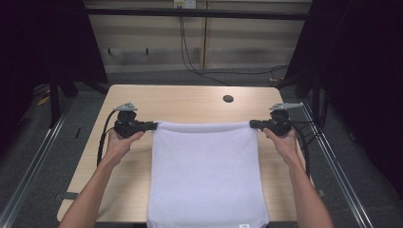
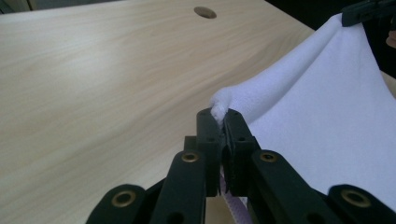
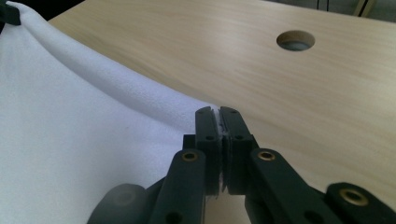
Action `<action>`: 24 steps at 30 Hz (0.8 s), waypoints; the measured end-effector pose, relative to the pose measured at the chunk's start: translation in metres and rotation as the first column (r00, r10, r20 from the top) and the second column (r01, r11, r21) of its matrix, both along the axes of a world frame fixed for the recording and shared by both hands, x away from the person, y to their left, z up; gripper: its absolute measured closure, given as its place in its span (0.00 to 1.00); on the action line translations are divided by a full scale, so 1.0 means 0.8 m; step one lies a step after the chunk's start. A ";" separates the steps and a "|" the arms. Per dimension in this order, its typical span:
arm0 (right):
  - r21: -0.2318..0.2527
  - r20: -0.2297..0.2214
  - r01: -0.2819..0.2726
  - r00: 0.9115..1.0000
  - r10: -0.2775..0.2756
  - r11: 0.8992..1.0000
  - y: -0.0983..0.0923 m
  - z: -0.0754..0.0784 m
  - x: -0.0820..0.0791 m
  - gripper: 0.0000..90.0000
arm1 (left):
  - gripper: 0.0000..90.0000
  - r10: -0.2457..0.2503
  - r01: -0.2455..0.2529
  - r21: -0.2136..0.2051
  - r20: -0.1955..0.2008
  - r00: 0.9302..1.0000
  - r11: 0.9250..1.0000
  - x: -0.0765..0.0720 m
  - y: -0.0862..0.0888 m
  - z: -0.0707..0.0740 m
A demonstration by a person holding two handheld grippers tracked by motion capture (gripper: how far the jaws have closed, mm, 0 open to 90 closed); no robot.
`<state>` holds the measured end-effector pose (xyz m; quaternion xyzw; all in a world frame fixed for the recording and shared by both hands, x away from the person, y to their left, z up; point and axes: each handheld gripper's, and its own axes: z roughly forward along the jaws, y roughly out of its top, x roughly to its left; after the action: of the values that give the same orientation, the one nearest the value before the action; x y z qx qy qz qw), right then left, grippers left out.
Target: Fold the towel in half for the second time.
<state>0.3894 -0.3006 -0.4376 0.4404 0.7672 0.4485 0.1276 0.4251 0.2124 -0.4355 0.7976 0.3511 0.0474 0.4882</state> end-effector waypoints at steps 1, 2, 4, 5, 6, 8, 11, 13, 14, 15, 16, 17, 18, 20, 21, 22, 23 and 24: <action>0.006 0.001 0.005 1.000 -0.005 1.000 0.000 0.004 0.002 0.97 | 0.97 0.007 -0.007 -0.003 -0.002 1.000 1.000 0.003 0.000 0.003; 0.008 0.009 0.010 1.000 -0.010 1.000 0.000 0.008 0.006 0.97 | 0.97 0.014 -0.014 -0.019 -0.002 1.000 1.000 0.007 -0.001 0.006; 0.005 0.013 0.029 0.999 -0.029 1.000 0.001 0.016 0.013 0.97 | 0.97 0.025 -0.025 -0.043 0.006 1.000 0.999 0.013 -0.003 0.013; 0.011 0.020 0.033 0.999 -0.033 0.999 0.001 0.020 0.016 0.97 | 0.97 0.025 -0.024 -0.048 0.017 1.000 0.999 0.015 -0.005 0.016; 0.016 0.025 0.042 0.999 -0.042 0.999 0.002 0.026 0.018 0.97 | 0.97 0.021 -0.019 -0.046 0.024 0.999 0.999 0.017 -0.007 0.020; 0.016 0.036 0.057 0.998 -0.058 0.998 0.001 0.036 0.025 0.97 | 0.97 0.020 -0.019 -0.030 0.043 0.999 0.999 0.020 -0.011 0.028; 0.015 0.043 0.077 0.996 -0.077 0.997 -0.001 0.049 0.032 0.97 | 0.97 0.038 -0.034 -0.061 0.071 0.997 0.998 0.025 -0.009 0.045; 0.023 0.063 0.076 0.995 -0.077 0.997 0.000 0.056 0.034 0.97 | 0.97 0.046 -0.040 -0.071 0.090 0.995 0.997 0.024 -0.008 0.053; 0.038 0.071 0.072 0.995 -0.075 0.997 0.001 0.058 0.033 0.97 | 0.97 0.045 -0.038 -0.071 0.096 0.994 0.997 0.022 -0.008 0.054; 0.044 0.081 0.063 0.995 -0.066 0.997 0.001 0.059 0.031 0.97 | 0.97 0.037 -0.030 -0.070 0.098 0.995 0.997 0.019 -0.008 0.053; 0.040 0.082 0.058 0.995 -0.061 0.998 0.003 0.059 0.028 0.97 | 0.97 0.029 -0.023 -0.062 0.098 0.995 0.998 0.016 -0.008 0.051; 0.034 0.083 0.049 0.995 -0.051 0.998 0.003 0.058 0.026 0.97 | 0.97 0.024 -0.019 -0.051 0.098 0.995 0.999 0.012 -0.007 0.048; 0.028 0.086 0.037 0.996 -0.039 0.999 0.002 0.057 0.021 0.97 | 0.97 0.017 -0.012 -0.051 0.099 0.995 0.999 0.008 -0.005 0.046; 0.031 0.096 0.016 0.995 -0.019 0.999 0.000 0.058 0.009 0.97 | 0.97 0.014 -0.009 -0.047 0.101 0.995 0.999 -0.001 -0.002 0.045; 0.030 0.097 0.008 0.995 -0.011 1.000 -0.001 0.059 0.005 0.97 | 0.97 0.014 -0.008 -0.048 0.109 0.994 0.999 -0.007 0.000 0.046; 0.028 0.104 -0.006 0.995 0.003 1.000 -0.003 0.060 -0.001 0.97 | 0.97 0.008 -0.002 -0.059 0.108 0.994 0.998 -0.013 0.002 0.048; 0.022 0.106 -0.013 0.994 0.011 1.000 -0.005 0.063 -0.006 0.97 | 0.97 0.001 0.007 -0.076 0.112 0.994 0.997 -0.018 0.004 0.050; 0.013 0.102 -0.024 0.995 0.022 1.000 -0.007 0.066 -0.010 0.97 | 0.97 -0.003 0.011 -0.075 0.112 0.994 0.997 -0.023 0.004 0.053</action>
<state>0.3812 -0.3064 -0.3851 0.4090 0.7614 0.4773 0.1583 0.4068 0.2155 -0.3931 0.7758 0.3220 0.0767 0.5372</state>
